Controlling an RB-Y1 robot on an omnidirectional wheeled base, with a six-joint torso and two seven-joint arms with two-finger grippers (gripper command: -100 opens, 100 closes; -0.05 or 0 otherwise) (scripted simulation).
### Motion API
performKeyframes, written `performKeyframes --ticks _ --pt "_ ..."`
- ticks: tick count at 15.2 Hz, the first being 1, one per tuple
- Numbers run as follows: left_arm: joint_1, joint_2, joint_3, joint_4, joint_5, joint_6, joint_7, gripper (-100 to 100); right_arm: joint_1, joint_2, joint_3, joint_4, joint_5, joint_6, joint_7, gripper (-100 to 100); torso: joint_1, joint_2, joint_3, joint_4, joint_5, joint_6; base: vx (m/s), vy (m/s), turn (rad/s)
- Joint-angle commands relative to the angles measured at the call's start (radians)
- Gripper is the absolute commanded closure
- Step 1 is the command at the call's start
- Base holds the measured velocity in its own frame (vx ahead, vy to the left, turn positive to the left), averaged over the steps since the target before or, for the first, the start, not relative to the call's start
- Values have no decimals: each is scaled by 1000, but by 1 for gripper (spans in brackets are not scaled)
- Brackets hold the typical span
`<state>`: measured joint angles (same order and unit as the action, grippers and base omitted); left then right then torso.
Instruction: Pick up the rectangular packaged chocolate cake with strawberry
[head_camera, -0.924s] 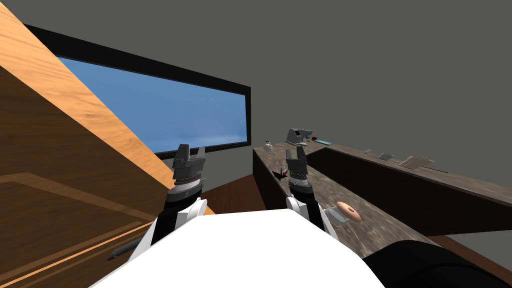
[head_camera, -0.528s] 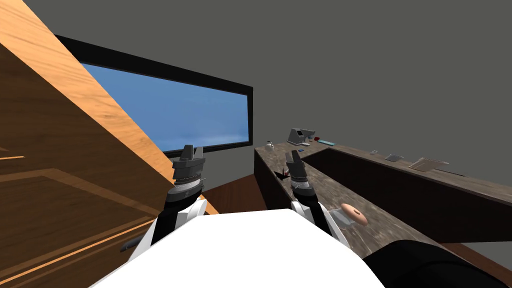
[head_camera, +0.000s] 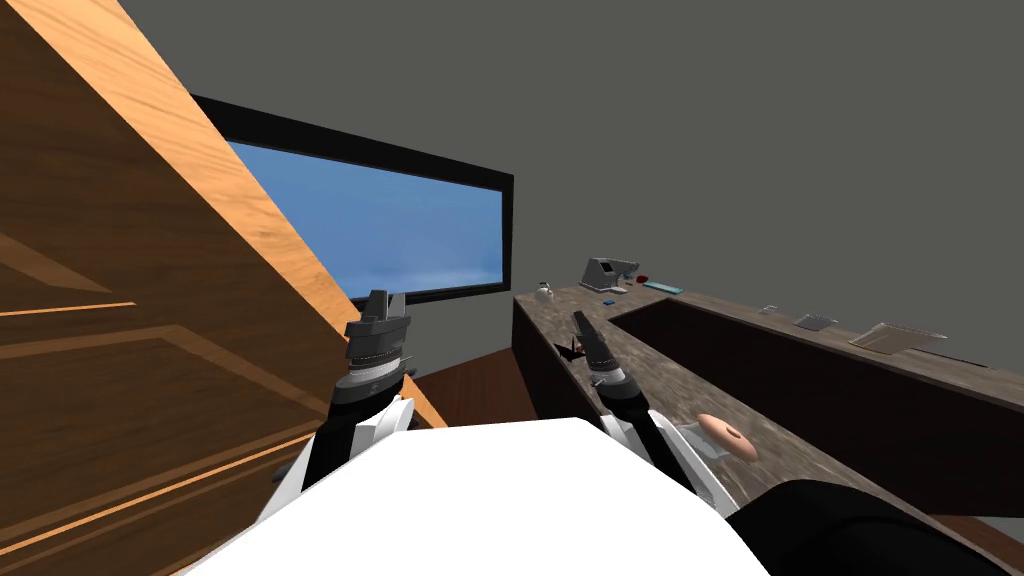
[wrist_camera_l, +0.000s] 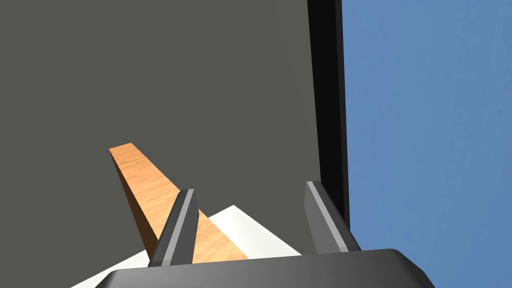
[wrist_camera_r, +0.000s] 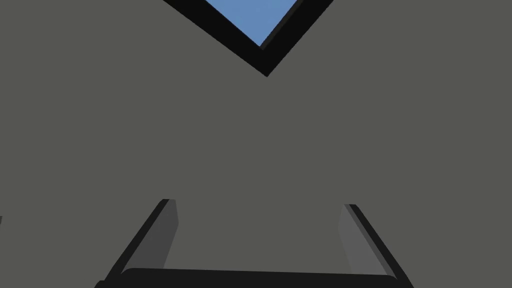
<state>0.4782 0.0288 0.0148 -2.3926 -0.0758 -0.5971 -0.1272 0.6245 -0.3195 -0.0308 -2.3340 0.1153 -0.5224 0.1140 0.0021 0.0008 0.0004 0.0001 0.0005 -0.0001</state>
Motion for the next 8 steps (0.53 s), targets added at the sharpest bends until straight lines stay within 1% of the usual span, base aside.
performKeyframes --ticks 1,2,4,5,7,8 --pt "0 0 0 0 0 0 0 0 24 -50 -13 5 11 2 9 -100 0 0 0 0 0 0 -11 34 68" --pt "0 0 0 0 0 0 0 0 51 -73 -35 18 26 8 22 -100 0 0 0 0 0 0 -9 36 85" --pt "0 0 0 0 0 0 0 0 51 -111 -35 18 26 8 22 -100 -2 0 0 0 0 0 -1 -3 -3" --pt "0 0 0 0 0 0 0 0 81 -141 -59 33 41 14 36 -100 -2 0 0 0 0 0 7 -9 33" --pt "0 0 0 0 0 0 0 0 81 -175 -59 33 41 14 36 -100 -3 -1 0 0 -1 0 6 -6 22" --pt "0 0 0 0 0 0 0 0 112 -204 -83 48 58 21 51 -100 -3 -1 0 0 -1 0 14 -5 27"
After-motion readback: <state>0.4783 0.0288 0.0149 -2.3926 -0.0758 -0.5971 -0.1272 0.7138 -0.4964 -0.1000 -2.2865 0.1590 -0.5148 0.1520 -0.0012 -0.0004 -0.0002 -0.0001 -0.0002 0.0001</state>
